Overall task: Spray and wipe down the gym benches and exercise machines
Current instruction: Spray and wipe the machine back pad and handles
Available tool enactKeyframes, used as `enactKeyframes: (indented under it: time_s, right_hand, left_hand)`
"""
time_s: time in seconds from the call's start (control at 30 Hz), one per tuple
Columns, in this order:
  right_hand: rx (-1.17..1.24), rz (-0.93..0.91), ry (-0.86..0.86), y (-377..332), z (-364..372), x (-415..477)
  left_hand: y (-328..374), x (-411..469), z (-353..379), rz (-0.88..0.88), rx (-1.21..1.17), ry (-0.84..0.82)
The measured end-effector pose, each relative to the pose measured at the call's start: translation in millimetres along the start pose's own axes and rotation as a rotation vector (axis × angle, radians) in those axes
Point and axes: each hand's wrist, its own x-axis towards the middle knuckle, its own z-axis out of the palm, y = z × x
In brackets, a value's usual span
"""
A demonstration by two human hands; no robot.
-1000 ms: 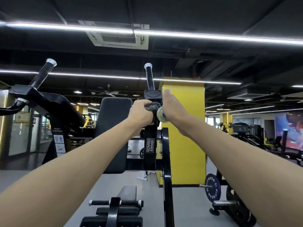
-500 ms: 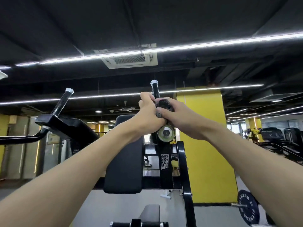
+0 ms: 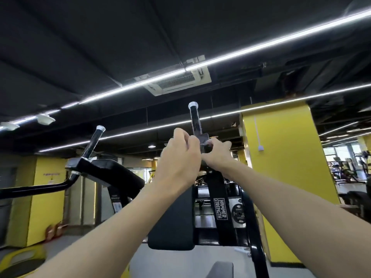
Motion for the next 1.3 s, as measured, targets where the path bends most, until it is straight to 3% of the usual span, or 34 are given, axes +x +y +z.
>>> enactKeyframes:
  time_s: [0.13,0.27,0.5,0.73,0.83,0.9,1.03,1.13,1.23,1.3]
  right_hand:
    - [-0.302,-0.228,-0.096,6,17,22]
    - [-0.52,-0.215,-0.25,-7,11,31]
    - [-0.299,-0.117,-0.412,-20,-14,4]
    - [-0.047,-0.314,-0.458,-49,-40,-63]
    - [0.168,-0.36,-0.524,-49,-51,-83]
    - [0.297,-0.339,-0.426,-32,-49,-77]
    - [0.412,-0.014,0.123,27,-18,-27]
    - [0.536,0.152,0.143,51,8,-6]
    - [0.616,0.1,0.109,51,33,-4]
    - [0.497,0.035,0.155,48,39,-11]
  left_hand:
    - [1,1,-1,-0.031,-0.013,-0.016]
    - [4,0,-1,-0.041,-0.059,-0.005]
    - [13,-6,-3,-0.031,0.095,-0.002]
    - [19,-12,-3,-0.058,0.071,-0.004]
    - [22,-14,-4,-0.063,0.059,0.017]
    - [22,-14,-4,-0.075,0.046,0.005]
    - [21,-15,-5,-0.099,0.003,-0.046]
    - [19,-11,-3,-0.058,0.052,-0.024]
    - [14,-7,-3,-0.052,0.045,-0.005]
    - [11,-6,-3,-0.056,0.028,0.006]
